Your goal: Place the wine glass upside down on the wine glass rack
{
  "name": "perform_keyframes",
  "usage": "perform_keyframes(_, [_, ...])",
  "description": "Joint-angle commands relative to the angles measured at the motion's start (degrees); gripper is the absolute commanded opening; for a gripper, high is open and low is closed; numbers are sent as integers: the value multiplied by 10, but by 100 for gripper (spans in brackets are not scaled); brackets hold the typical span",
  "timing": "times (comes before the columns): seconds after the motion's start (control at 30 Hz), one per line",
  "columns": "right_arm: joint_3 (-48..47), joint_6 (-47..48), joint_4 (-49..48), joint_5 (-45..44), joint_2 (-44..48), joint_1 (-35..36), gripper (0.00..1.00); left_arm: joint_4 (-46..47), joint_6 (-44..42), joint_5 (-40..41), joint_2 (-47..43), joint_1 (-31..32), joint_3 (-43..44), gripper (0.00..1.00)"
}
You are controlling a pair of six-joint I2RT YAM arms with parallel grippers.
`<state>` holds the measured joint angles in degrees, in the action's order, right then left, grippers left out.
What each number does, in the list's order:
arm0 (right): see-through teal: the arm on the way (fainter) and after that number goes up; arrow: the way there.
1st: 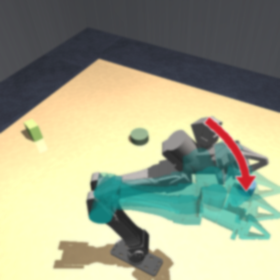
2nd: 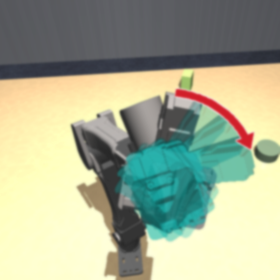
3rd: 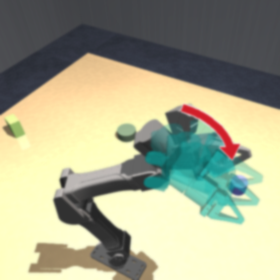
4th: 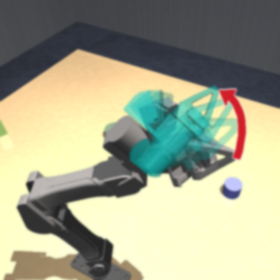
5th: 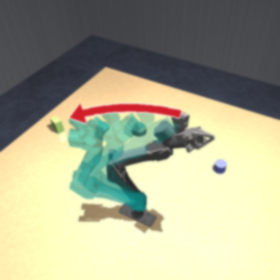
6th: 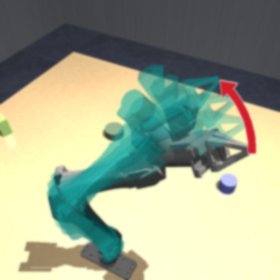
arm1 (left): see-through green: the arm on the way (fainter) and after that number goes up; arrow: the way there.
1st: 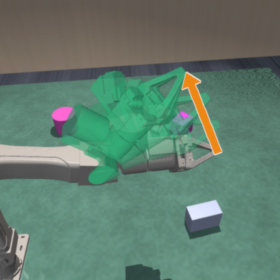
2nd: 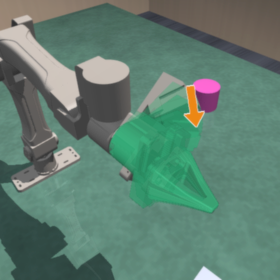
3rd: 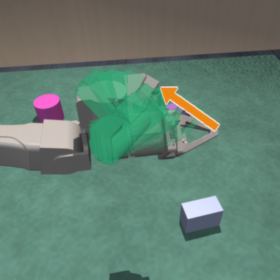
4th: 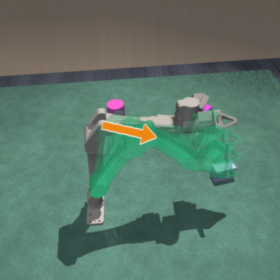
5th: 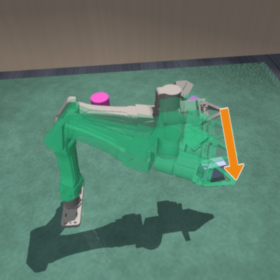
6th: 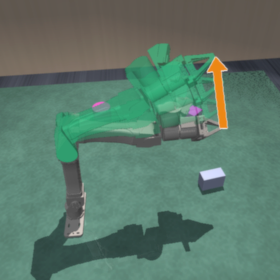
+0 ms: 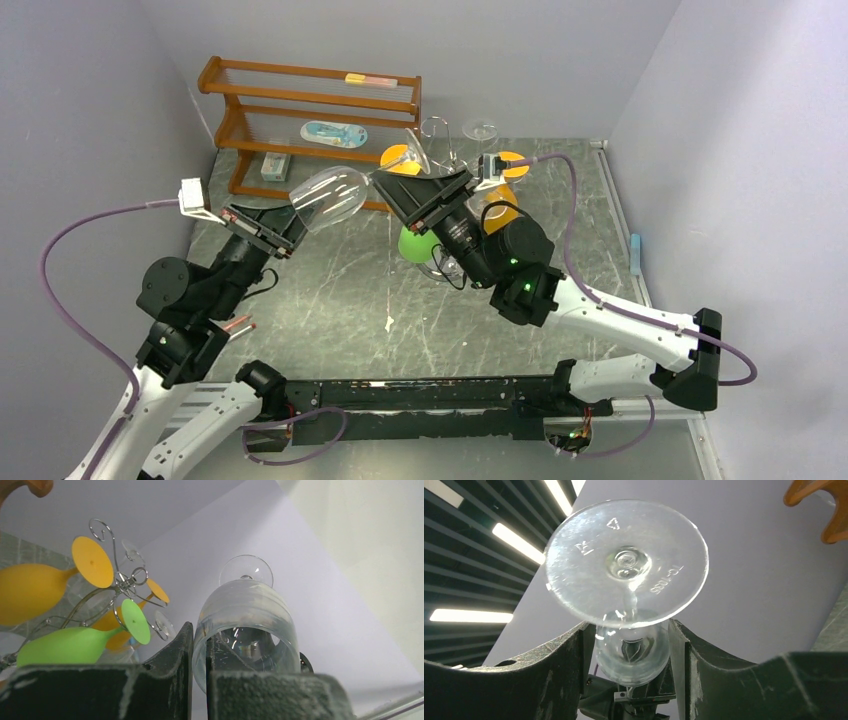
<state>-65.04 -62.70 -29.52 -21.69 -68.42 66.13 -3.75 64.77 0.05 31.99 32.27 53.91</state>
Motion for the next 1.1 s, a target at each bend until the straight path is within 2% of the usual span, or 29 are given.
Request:
perform_keyframes(0.0, [-19,1,-5,-31,-10,5,57,64,18,-45,8,-3,-3,5])
perform_keyframes(0.4, [-30,21,-38,-29,-17,5,30,88,32,-92,15,-3,-17,5])
perform_keyframes(0.47, [-29,26,-45,-28,-19,5,21,90,35,-99,13,-3,-22,5])
perform_keyframes(0.53, [-27,31,-48,-27,-17,5,5,83,34,-102,9,-3,-23,8])
perform_keyframes(0.57, [-26,33,-48,-27,-15,5,0,77,32,-102,6,-3,-23,12])
perform_keyframes(0.63, [-22,43,-52,-27,-11,5,0,58,22,-97,-3,-3,-23,22])
perform_keyframes(0.8, [2,89,-62,-33,16,5,0,-54,-11,-40,-41,-3,-16,71])
perform_keyframes(0.87, [11,118,-58,-35,28,5,0,-121,-44,-20,-59,-3,-8,84])
perform_keyframes(0.93, [20,147,-48,-35,44,5,0,-201,-74,-2,-68,-3,9,90])
perform_keyframes(1.07, [39,216,-27,-21,76,4,0,-305,-121,33,-91,-4,39,94])
